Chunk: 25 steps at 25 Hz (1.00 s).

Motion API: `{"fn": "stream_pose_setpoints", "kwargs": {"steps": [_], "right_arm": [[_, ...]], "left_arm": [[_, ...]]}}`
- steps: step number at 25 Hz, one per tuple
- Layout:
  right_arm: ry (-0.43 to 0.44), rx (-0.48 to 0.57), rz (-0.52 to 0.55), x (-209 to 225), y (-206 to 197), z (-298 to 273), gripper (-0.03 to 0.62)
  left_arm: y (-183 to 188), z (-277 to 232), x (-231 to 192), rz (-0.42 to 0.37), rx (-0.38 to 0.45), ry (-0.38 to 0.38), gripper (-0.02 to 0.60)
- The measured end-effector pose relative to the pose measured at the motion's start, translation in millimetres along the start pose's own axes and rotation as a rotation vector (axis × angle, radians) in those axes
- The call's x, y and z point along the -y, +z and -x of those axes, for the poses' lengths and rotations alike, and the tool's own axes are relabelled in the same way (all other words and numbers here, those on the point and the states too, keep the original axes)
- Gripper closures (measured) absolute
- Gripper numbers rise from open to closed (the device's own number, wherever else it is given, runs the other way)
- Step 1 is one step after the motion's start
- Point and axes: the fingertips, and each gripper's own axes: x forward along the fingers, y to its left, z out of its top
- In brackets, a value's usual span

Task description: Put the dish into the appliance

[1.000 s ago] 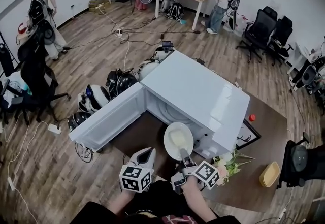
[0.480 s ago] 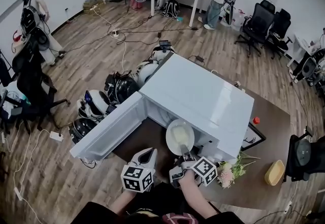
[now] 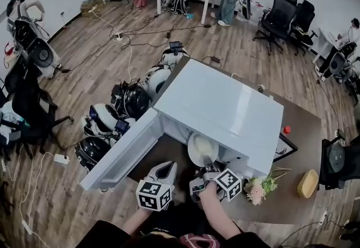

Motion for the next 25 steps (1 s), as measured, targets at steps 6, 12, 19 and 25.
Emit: {"fn": "stream_pose_setpoints", "kwargs": {"steps": [6,12,19,25], "right_arm": [[-0.024,0.044,-0.031,4.2,1.9,-7.6,0.543],[-0.040,0.072,0.007,4.8,6.7,-15.7,0.543],[-0.047,0.087,0.021,1.2,11.4,-29.1,0.545],[-0.055,0.082,0.044,-2.9,18.8,-40.7,0.546]], "left_arm": [[1.2,-6.0,-1.2,-0.021,-0.029,-0.040,0.572],[-5.0,-5.1,-3.2,-0.034,-0.054,-0.051,0.572],[-6.2,-3.3,-9.9,-0.030,-0.059,-0.036,0.572],[-8.4,-2.0,-13.4,-0.028,-0.073,-0.030,0.572]]}}
